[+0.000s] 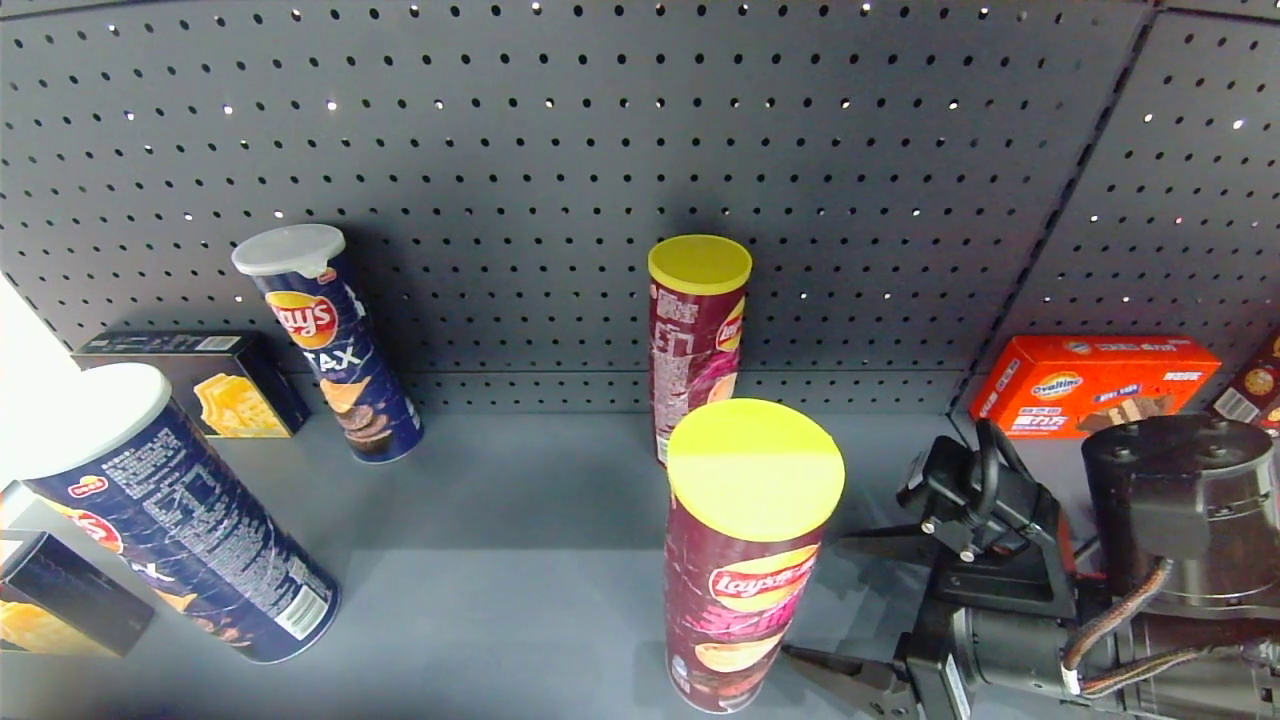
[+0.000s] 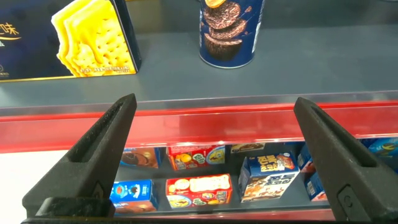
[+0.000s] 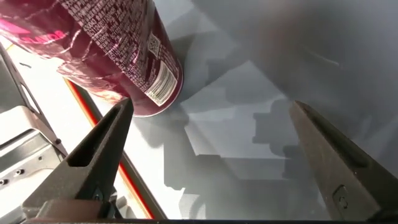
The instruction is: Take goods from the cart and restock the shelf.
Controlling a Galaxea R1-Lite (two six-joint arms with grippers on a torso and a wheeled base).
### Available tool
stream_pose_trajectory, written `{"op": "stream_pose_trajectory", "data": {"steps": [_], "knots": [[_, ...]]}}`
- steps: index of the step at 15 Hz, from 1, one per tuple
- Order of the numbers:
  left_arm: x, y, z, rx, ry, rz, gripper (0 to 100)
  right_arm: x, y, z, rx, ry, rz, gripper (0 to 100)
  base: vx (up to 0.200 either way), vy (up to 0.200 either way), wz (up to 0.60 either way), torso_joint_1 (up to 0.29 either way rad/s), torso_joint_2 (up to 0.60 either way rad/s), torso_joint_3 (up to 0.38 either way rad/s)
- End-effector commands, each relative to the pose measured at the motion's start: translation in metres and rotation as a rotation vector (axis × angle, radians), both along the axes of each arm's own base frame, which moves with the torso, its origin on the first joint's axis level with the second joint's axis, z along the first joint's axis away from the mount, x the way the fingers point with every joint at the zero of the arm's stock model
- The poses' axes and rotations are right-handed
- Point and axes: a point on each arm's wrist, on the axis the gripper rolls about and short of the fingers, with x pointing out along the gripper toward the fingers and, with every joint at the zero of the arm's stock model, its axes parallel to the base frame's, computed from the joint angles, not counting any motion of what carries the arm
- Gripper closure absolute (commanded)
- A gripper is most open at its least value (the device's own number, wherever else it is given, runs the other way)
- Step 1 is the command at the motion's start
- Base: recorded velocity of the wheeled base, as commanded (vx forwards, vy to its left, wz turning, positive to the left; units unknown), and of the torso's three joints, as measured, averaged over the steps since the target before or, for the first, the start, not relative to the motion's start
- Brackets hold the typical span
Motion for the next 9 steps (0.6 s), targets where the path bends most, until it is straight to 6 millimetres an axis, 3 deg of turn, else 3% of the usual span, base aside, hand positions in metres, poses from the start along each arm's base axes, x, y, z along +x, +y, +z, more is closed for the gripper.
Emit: {"op": "stream_pose_trajectory", "data": {"steps": [1, 6, 9], "knots": [[0.0, 0.0, 0.0, 0.0, 0.001, 0.0, 0, 0.001, 0.001, -0.003, -0.007, 0.009, -0.001, 0, 0.0, 0.0, 0.0, 0.0, 0.0, 0.0], [0.0, 0.0, 0.0, 0.0, 0.001, 0.0, 0, 0.0, -0.002, 0.0, 0.001, -0.001, -0.01, 0, 0.0, 0.0, 0.0, 0.0, 0.0, 0.0], [0.0, 0.0, 0.0, 0.0, 0.001, 0.002, 0, -0.012, -0.042, 0.04, 0.122, -0.148, -0.118, 0, 0.0, 0.0, 0.0, 0.0, 0.0, 0.0]]}}
